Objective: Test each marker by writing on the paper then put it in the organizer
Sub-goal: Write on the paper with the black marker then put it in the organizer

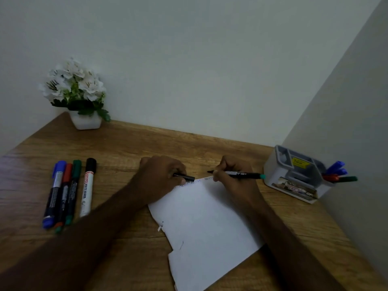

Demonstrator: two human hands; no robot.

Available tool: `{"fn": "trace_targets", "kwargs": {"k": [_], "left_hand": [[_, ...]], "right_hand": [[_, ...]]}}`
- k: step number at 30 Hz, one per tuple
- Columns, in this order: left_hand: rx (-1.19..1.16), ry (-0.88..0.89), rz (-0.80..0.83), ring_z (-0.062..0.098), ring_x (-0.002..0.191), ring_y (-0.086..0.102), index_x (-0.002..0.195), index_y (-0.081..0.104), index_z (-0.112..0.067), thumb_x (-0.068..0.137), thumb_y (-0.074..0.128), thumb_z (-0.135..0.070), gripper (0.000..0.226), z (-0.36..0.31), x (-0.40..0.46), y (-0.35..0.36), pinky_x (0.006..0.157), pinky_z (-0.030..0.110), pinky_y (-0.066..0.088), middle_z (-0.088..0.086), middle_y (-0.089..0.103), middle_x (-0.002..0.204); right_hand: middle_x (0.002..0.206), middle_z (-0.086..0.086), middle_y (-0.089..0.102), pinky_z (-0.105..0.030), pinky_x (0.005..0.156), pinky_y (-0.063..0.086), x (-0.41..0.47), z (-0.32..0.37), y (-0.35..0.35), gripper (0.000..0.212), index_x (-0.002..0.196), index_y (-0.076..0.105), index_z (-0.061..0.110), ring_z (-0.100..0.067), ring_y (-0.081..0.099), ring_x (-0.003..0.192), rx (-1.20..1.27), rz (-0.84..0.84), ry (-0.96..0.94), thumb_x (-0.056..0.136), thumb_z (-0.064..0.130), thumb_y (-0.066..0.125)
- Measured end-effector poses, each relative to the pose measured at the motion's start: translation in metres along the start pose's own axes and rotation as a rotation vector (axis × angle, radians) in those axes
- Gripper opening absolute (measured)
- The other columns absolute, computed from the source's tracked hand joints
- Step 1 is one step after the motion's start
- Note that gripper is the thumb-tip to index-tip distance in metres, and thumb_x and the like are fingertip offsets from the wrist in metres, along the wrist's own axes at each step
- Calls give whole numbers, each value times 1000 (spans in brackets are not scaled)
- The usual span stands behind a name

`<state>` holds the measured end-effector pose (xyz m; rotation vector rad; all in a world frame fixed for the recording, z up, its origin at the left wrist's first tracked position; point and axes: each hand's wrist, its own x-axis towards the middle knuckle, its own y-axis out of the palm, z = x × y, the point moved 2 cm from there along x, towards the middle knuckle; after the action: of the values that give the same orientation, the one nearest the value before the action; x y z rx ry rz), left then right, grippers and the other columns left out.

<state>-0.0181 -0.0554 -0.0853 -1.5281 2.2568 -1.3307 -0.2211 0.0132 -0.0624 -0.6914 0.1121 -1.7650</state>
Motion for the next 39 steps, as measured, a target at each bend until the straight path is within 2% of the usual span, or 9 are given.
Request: {"fn": "trace_targets", "kwargs": {"k": [3,8,11,15,19,24,28,32,39], "left_hand": [[-5,-2,-120,6,103,53,91,69,-36,78,66,-39,14,-9,0,-6,99,42,23,-22,66,93],[-170,32,-181,-13,97,49,86,67,-42,74,66,-45,12,-15,-1,-9,88,36,20,-28,63,84],[-234,35,-134,-5,99,56,87,68,-43,69,61,-58,24,-15,0,-8,99,50,28,-26,67,90],[-308,72,-78,4,98,62,95,68,-43,69,62,-59,31,-16,2,-7,93,62,39,-22,69,93],[-343,134,-84,5,92,64,96,69,-37,69,66,-53,31,-25,1,-10,89,57,44,-20,70,90],[-359,196,-17,9,82,67,87,76,-19,72,76,-28,17,-30,-2,-8,79,40,53,-11,73,82],[-348,249,-15,11,80,68,90,75,-15,77,76,-14,13,-34,-2,-10,73,29,54,-8,73,83],[-352,256,-3,12,80,69,89,76,-15,75,76,-14,14,-32,-5,-12,72,31,54,-6,74,83],[-340,235,-16,9,81,70,86,76,-18,73,75,-21,13,-38,-8,-11,72,31,56,-9,75,84]], "right_hand": [[68,-17,65,-35,70,44,-4,6,-1,11,65,57,3,-20,57,68,201,57,6,76,4,54],[67,-22,65,-29,59,43,-4,6,-1,6,73,54,-1,-24,49,59,415,59,17,79,0,54],[65,-19,65,-29,57,42,-4,6,0,12,68,55,5,-22,47,57,434,49,27,80,1,54],[65,-18,66,-26,57,41,-5,3,3,11,71,54,-2,-20,48,56,453,95,38,81,1,57],[67,-20,66,-29,57,44,-6,4,5,15,81,53,-6,-29,49,60,513,151,58,85,2,65],[56,-5,58,-22,57,40,-5,6,6,37,68,49,-11,-11,50,55,400,130,46,79,12,75],[57,-5,56,-23,57,40,-4,8,6,31,68,51,-8,-11,49,55,438,137,68,82,5,76],[57,-8,56,-26,57,38,-5,8,10,27,66,55,5,-14,47,55,443,182,63,82,5,76],[60,-6,58,-32,60,38,-5,1,10,34,70,52,-2,-17,50,59,409,204,72,79,16,79]]}}
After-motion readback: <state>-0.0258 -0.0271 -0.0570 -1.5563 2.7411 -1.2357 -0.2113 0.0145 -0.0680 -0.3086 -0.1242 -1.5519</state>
